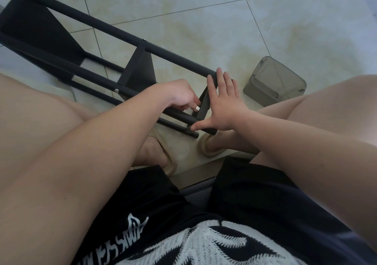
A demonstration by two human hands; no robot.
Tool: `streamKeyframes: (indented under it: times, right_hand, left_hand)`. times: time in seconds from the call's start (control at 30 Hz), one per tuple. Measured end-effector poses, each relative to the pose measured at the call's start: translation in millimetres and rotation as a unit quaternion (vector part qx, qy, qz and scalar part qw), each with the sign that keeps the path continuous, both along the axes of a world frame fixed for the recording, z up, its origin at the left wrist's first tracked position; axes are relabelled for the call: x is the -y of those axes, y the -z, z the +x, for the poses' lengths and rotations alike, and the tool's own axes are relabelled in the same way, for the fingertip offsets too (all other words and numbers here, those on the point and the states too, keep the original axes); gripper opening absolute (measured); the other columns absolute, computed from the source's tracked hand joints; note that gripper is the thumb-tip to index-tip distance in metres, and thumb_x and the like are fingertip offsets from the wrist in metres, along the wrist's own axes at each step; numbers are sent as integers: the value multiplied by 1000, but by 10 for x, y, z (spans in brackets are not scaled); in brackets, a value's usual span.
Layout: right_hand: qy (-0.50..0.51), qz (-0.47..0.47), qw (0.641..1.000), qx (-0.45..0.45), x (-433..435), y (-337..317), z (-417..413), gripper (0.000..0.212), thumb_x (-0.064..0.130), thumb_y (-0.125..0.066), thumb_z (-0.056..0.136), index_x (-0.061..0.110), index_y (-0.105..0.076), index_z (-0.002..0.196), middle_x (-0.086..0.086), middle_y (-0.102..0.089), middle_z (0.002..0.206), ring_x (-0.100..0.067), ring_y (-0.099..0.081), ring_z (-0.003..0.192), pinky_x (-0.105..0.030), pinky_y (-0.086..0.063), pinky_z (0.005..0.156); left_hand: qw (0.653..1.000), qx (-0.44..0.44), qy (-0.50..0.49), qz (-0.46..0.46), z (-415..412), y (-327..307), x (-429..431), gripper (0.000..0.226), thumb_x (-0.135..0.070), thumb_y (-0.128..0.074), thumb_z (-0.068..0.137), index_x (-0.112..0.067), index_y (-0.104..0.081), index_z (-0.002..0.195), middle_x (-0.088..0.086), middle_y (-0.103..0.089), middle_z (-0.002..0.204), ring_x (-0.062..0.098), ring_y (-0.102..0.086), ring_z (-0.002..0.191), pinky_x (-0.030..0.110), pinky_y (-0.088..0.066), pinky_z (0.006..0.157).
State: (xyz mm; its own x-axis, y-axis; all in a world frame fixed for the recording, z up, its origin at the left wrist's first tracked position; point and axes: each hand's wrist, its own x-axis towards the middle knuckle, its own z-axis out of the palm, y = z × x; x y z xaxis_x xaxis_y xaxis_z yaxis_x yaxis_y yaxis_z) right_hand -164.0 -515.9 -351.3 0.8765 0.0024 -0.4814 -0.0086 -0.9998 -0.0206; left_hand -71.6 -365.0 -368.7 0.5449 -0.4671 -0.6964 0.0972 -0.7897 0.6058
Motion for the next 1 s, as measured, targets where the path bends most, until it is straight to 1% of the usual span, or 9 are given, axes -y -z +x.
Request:
streamKeyframes:
  times: [0.07,0.1,0.23,0.37,0.43,0.53,0.7,0.87,1.0]
  right_hand:
    - [0,2,1000,1,1,3,-2,162,107,-34,39,11,20,158,-20,32,161,-37,27,151,-49,16,120]
    - [0,3,1000,1,2,3,-3,162,107,-33,38,12,20,158,-20,32,161,-37,27,151,-48,16,120]
    - [0,3,1000,-1,6,6,3,162,107,-31,37,12,20,158,-19,33,161,-37,28,151,-49,15,121]
    - [0,2,1000,0,14,9,9,162,107,-32,38,12,20,158,-19,33,161,-37,28,151,-49,16,121]
    - [0,0,1000,1,11,14,8,162,108,-30,37,12,20,158,-19,33,161,-37,27,151,-49,16,120]
    - [0,0,1000,4,4,22,0,162,108,-29,37,12,20,158,-19,32,161,-37,27,151,-49,16,121]
    - [1,3,1000,7,3,24,-6,161,108,-30,38,12,19,158,-19,32,162,-37,27,151,-48,17,120]
    - [2,3,1000,6,10,24,-4,161,108,-35,41,12,20,158,-19,33,161,-36,28,151,-49,16,120]
    - [2,3,1000,3,12,24,-3,160,107,-36,41,12,20,158,-19,33,161,-36,28,150,-49,16,120]
  left_hand:
    - [1000,8,22,6,8,1,-2,30,-16,-76,82,-38,-72,61,-6,-71,64,17,-68,73,30,-54,74]
    - [999,11,31,7,8,0,-4,29,-17,-76,82,-38,-72,63,-8,-70,63,16,-68,73,31,-54,75]
    - [997,26,66,10,-9,-16,-9,22,-20,-77,83,-38,-71,72,-2,-74,82,17,-69,82,37,-55,89]
    - [995,35,89,14,-6,-41,-11,13,-21,-77,83,-32,-75,89,-7,-71,77,13,-67,82,35,-53,90]
    - [993,40,106,23,-2,-51,-11,20,-21,-76,84,-28,-77,102,-9,-70,75,12,-66,82,35,-51,90]
    - [989,47,137,41,3,-57,-3,25,-23,-74,86,-25,-76,111,-14,-67,74,10,-62,81,36,-50,92]
    - [982,52,174,56,20,-42,3,26,-22,-69,90,-24,-74,115,-22,-60,78,18,-60,95,42,-47,102]
    - [982,47,173,61,13,-26,14,24,-24,-69,90,-26,-74,113,-16,-63,94,19,-59,105,43,-45,105]
    - [982,47,169,63,9,-23,15,23,-24,-70,89,-28,-75,110,-19,-61,88,19,-60,103,41,-46,102]
